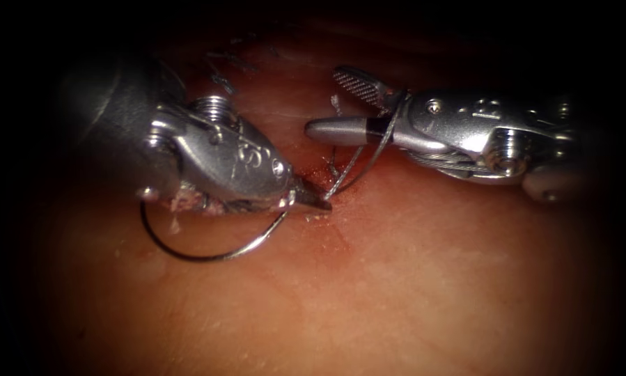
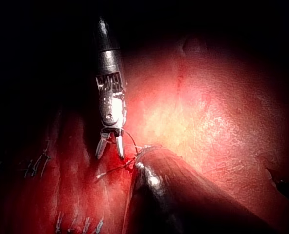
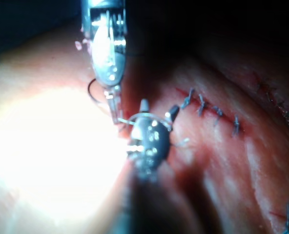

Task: Wound Closure

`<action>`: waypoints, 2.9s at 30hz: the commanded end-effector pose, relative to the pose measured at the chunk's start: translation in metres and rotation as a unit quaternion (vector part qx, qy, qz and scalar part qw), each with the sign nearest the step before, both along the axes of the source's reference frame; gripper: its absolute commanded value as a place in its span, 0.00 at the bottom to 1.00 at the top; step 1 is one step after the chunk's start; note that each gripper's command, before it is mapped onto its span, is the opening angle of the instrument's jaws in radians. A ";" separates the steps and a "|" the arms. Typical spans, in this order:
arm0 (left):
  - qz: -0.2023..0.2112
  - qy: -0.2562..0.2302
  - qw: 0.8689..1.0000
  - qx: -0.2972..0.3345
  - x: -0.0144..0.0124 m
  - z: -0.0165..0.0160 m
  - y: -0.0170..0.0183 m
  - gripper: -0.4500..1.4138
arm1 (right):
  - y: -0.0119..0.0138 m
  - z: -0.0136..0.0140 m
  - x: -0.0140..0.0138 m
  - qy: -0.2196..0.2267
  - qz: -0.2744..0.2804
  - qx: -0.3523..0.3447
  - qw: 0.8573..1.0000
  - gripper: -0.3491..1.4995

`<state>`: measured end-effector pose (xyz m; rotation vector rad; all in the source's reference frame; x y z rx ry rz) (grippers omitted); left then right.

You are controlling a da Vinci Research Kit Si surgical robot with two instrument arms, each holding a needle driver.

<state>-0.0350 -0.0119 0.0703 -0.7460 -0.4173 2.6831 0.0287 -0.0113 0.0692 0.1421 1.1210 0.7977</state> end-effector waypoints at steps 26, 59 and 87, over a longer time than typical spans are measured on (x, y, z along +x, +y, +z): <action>0.008 -0.004 1.000 -0.001 -0.0010 -0.0010 -0.0007 0.00 | -0.0013 0.0095 0.0013 -0.030 0.042 0.172 0.984 0.80; -0.006 0.040 0.999 0.010 0.0091 0.0036 0.0071 0.00 | -0.0026 0.0023 -0.0006 0.017 -0.006 0.147 0.989 0.00; -0.057 0.073 0.995 0.030 0.0137 0.0151 0.0201 0.00 | -0.0077 0.0008 -0.0034 0.025 -0.040 0.135 0.990 0.00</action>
